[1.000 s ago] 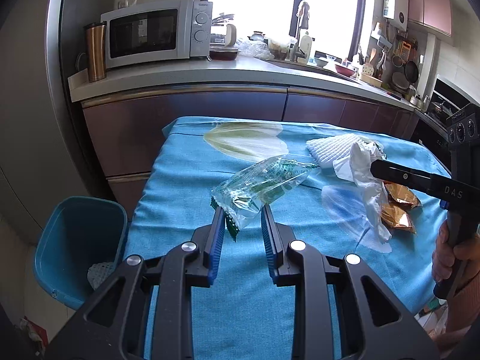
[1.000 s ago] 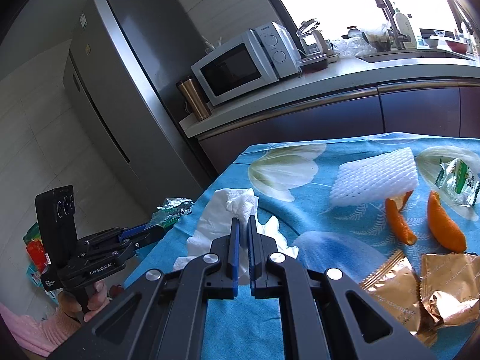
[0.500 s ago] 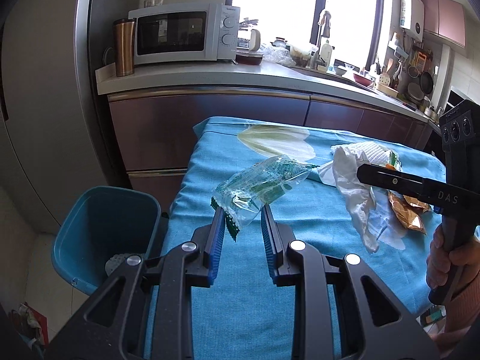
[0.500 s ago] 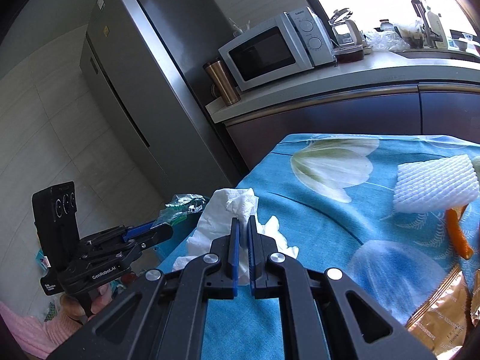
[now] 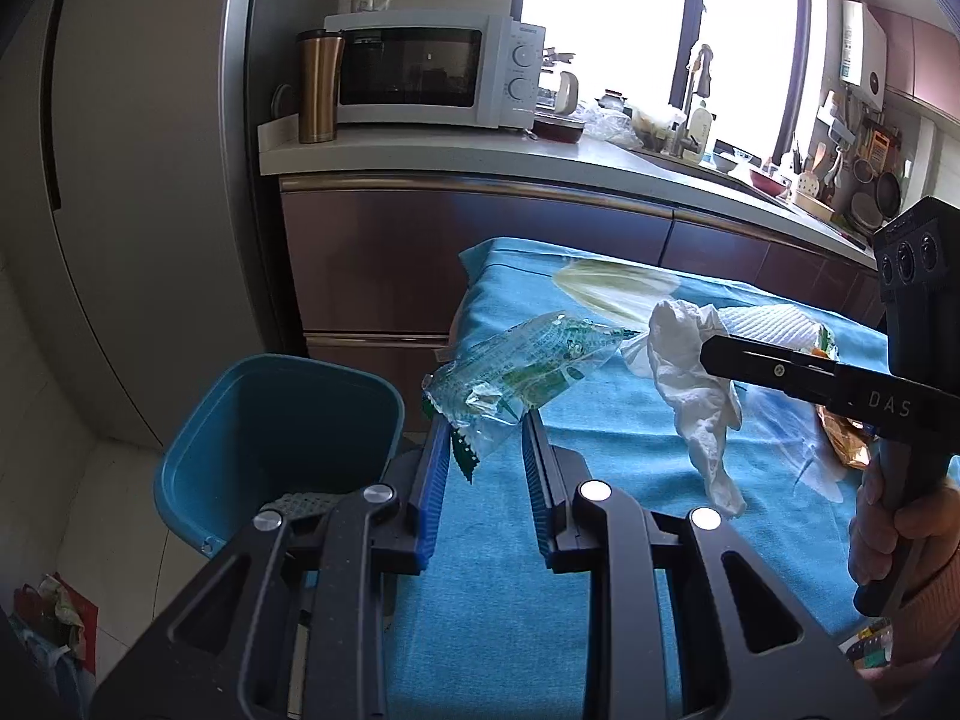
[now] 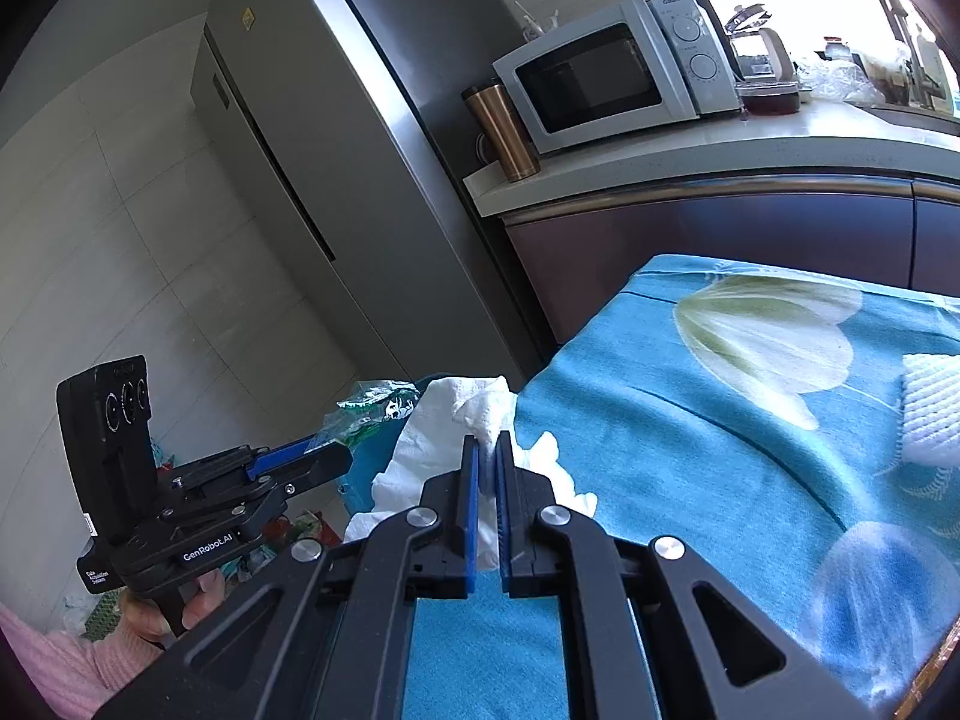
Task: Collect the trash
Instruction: 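Carry the tissue and wrapper with both tools over the teal bin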
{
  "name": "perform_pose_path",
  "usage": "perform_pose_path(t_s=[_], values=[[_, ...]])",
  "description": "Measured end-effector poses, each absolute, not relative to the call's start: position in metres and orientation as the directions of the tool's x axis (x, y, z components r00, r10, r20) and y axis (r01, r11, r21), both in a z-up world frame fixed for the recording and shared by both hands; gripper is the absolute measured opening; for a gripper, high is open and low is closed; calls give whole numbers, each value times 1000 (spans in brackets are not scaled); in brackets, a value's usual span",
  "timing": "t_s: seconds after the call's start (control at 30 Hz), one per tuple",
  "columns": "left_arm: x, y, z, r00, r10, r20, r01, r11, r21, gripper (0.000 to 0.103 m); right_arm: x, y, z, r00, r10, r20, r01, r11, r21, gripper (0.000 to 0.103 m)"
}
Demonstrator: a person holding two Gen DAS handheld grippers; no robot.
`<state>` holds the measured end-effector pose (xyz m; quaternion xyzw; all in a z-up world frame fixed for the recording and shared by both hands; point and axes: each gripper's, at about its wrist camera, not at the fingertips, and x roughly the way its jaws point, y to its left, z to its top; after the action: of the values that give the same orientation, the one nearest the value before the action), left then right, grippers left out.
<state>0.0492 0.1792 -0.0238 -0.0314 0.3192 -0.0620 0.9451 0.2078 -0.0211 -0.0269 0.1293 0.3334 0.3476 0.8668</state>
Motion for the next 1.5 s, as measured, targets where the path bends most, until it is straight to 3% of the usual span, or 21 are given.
perform_pose_path(t_s=[0.77, 1.5], values=[[54, 257, -39, 778, 19, -628, -83, 994, -72, 25, 235, 63, -20, 452, 731, -511, -606, 672, 425, 4], [72, 297, -62, 740, 84, -667, -174, 982, -69, 25, 259, 127, -38, 373, 729, -574, -629, 654, 421, 4]])
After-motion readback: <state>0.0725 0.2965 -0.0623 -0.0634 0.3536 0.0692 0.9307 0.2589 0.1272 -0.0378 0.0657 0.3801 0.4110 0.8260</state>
